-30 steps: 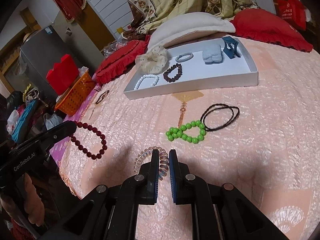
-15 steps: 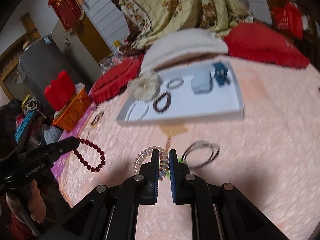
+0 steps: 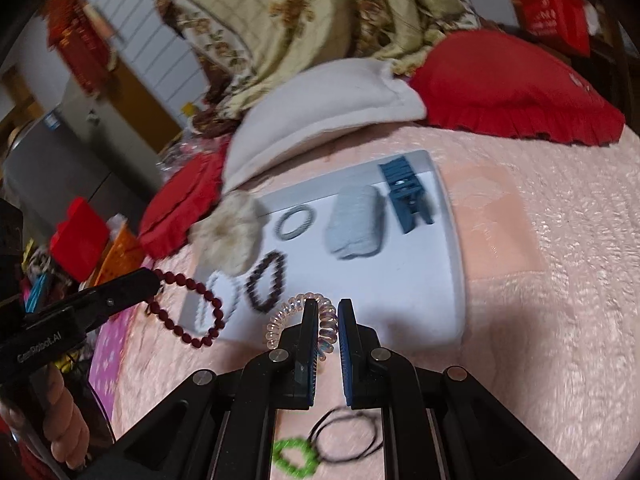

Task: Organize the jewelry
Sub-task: 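Release the red bracelet in the tray while right tool releases the coil tie there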

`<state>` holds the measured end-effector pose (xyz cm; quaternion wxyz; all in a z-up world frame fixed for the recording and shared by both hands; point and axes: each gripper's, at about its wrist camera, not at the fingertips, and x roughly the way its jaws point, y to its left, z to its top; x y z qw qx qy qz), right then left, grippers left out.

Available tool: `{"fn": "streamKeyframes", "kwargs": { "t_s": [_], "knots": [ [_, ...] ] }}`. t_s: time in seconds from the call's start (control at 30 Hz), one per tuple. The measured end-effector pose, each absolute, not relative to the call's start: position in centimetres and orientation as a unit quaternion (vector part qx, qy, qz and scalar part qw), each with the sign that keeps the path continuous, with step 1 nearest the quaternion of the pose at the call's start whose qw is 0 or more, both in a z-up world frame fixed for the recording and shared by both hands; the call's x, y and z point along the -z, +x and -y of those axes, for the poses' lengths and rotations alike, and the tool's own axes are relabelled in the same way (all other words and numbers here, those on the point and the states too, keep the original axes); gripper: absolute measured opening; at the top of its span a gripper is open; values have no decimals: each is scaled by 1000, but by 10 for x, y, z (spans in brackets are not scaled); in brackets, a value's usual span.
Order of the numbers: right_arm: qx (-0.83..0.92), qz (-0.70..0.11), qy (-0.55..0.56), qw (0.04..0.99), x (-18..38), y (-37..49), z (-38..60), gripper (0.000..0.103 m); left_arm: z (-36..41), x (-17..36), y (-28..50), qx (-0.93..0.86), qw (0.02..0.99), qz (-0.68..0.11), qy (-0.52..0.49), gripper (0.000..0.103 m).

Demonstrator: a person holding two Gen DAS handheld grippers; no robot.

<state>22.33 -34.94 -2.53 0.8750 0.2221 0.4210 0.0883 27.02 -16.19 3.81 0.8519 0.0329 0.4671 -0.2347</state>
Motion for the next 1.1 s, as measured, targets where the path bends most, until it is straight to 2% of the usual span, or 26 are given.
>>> {"fn": "streamKeyframes", "kwargs": {
  "t_s": [0.23,0.57,0.67,0.73,0.77,0.8,0.87,1.1],
  "knots": [
    [-56,-443,214,869,50,259,363,9,201,-1,318,230,842,-482,72,8],
    [-31,-453,184,872,66,289,363,9,202,31,377,198,840,-500,72,8],
    [-22,-452,191,871,67,294,367,9,199,36,384,209,830,-515,48,10],
    [-21,-455,195,869,68,295,367,9,197,37,383,214,827,-518,39,17],
    [-22,-456,196,868,69,296,368,11,196,36,382,216,827,-517,36,21],
    [-21,-458,194,867,69,296,367,19,194,35,380,217,829,-515,32,26],
    [-20,-450,189,873,65,293,367,32,191,30,374,208,834,-510,34,26],
    [-26,-398,177,900,24,242,360,34,158,-26,309,176,885,-429,47,26]
  ]
}}
